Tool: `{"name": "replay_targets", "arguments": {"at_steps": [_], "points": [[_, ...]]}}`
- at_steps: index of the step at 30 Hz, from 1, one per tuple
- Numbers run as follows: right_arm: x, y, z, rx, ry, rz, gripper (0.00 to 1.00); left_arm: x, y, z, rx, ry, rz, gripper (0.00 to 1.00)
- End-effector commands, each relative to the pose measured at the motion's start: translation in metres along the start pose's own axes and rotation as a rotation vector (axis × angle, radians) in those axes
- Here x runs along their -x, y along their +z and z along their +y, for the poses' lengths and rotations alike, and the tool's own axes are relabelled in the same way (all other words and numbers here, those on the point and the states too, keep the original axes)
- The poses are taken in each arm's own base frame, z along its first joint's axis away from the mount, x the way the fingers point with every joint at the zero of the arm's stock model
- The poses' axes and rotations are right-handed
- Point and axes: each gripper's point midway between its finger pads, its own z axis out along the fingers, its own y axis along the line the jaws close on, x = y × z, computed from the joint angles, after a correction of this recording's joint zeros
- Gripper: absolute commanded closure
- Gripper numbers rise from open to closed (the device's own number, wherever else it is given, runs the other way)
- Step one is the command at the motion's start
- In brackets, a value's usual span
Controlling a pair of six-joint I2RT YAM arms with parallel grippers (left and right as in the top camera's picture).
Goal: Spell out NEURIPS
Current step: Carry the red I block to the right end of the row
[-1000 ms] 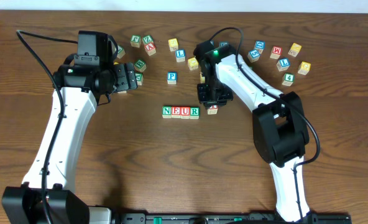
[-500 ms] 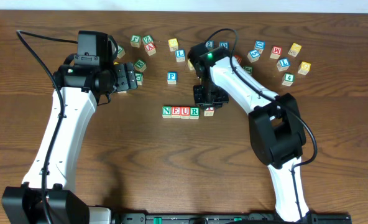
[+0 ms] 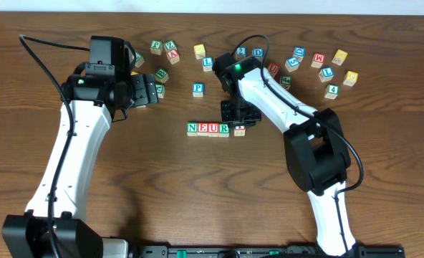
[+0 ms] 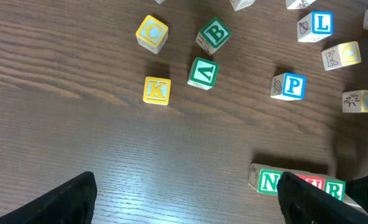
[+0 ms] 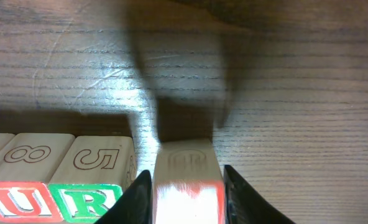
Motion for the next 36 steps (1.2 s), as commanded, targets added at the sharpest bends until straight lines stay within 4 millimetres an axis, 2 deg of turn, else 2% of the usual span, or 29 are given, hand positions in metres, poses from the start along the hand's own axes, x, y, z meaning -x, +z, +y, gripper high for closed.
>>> {"name": "replay_targets", "arguments": {"at_steps": [1, 6, 23, 29, 36], "points": [[-0.002, -0.012, 0.003, 0.001, 0.0, -0.028, 0.67, 0.004, 0.0, 0.002, 0.007, -0.009, -0.006, 0.09], [-0.002, -0.011, 0.003, 0.0, -0.002, -0.028, 0.66, 0.004, 0.0, 0.002, 0.007, -0.009, -0.006, 0.09], [-0.003, -0.02, 0.005, 0.048, -0.027, -0.018, 0.71, 0.004, 0.0, 0.002, 0.006, -0.009, -0.006, 0.09], [-0.004, -0.033, 0.003, 0.054, -0.023, -0.031, 0.65, 0.004, 0.0, 0.002, 0.006, -0.009, -0.006, 0.09], [-0.002, -0.059, -0.012, 0.074, 0.008, -0.07, 0.63, 0.005, 0.0, 0.002, 0.006, -0.009, -0.009, 0.09]]}}
